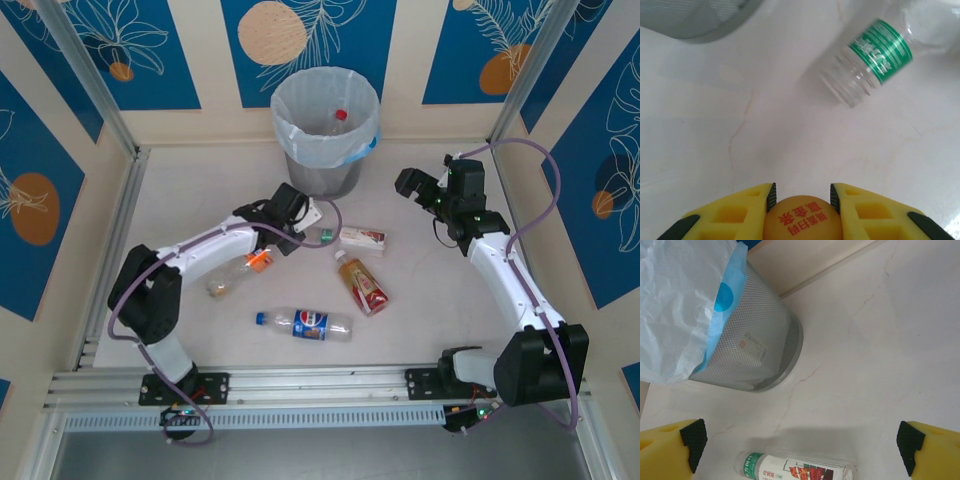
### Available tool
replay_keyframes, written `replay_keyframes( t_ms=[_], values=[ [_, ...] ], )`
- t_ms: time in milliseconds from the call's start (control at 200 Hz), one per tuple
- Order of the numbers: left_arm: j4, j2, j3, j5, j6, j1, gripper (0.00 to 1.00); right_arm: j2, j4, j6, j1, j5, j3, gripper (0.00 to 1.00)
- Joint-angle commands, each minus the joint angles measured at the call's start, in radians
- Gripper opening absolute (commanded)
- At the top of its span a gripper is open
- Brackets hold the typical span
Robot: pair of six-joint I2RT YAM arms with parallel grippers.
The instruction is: Put the plastic bottles in the bin
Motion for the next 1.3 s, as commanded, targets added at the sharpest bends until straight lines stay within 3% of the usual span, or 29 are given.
replay_keyframes(
  t_ms=[0, 215, 510, 770, 870, 1030, 1295],
  values=[
    [0.045, -0.041, 0.017, 0.025, -0.091, 0.033, 0.00, -0.013, 0.020, 0.014, -0.007, 0.002, -0.013, 1.00],
    [0.132, -0.095, 0.000, 0.033, -0.238, 0.125, 0.00, -0.014, 0.018, 0.014, -0.009, -0.002, -0.012, 1.00],
    [0.157, -0.185, 0.010, 0.048, -0.319, 0.152, 0.00, -0.013, 0.026, 0.030, -0.008, -0.016, -0.019, 1.00],
    [0.160, -0.202, 0.062, 0.043, -0.480, 0.219, 0.00, -0.010, 0.037, 0.051, -0.008, -0.045, -0.025, 1.00],
    [0.185, -0.212, 0.067, 0.103, -0.558, 0.257, 0.00, -0.011, 0.037, 0.051, -0.008, -0.049, -0.023, 1.00],
    [0.284, -0.250, 0.056, 0.294, -0.687, 0.315, 0.00, -0.011, 0.034, 0.052, -0.008, -0.052, -0.022, 1.00],
    [0.380, -0.272, 0.113, 0.402, -0.790, 0.322, 0.00, -0.016, 0.046, 0.057, -0.008, -0.070, -0.028, 1.00]
  ],
)
